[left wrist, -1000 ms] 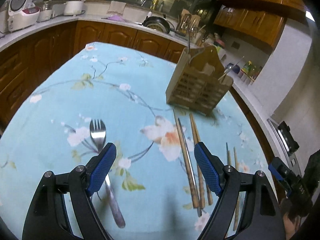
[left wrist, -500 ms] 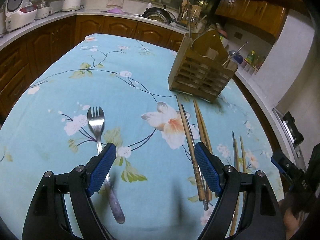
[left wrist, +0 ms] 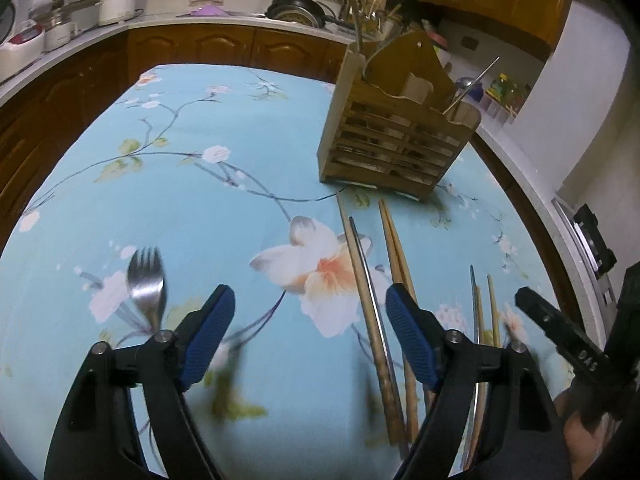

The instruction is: Organize utensils

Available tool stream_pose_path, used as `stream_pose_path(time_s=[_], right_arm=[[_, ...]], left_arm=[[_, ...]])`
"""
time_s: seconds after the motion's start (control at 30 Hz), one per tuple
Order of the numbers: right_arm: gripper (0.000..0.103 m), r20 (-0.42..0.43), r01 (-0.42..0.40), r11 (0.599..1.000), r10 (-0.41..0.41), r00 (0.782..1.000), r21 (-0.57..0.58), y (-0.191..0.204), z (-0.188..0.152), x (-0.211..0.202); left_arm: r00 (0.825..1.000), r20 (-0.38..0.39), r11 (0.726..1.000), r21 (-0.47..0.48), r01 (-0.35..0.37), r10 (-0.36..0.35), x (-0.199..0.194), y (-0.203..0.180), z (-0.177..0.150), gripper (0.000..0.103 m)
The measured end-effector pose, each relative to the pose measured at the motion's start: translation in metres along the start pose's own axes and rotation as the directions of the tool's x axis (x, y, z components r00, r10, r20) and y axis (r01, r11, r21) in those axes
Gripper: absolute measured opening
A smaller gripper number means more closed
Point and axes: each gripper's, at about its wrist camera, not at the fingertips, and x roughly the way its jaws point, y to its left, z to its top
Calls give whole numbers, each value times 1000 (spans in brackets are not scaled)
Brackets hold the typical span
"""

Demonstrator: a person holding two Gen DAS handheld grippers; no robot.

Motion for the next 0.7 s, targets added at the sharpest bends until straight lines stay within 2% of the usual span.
stream_pose_path(time_s=[0.07,0.17,0.37,0.63,0.7], right_arm=[[47,-24,14,1000,-14,1000,-8,-1,3,10],[42,-48,35,999,-36,998,-17,-3,6,22],[29,-90,63,998,-65,994,-16,-10,15,42],[19,-176,96,994,-102,979,-43,-10,21,75],[18,-172,104,993,-113,979,-60,-7,22,77]], left_arm=[[1000,-10,1000,-2,5,-5,9,-1,10,68],[999,-31,1000,3,7,-7,24,-4,23,58],[998,-65,999,42,-1,4,54,-18,49,53],[991,-125,995,94,-37,48,99,-29,63,40],[987,-150,993,110,-40,57,110,-32,62,34]])
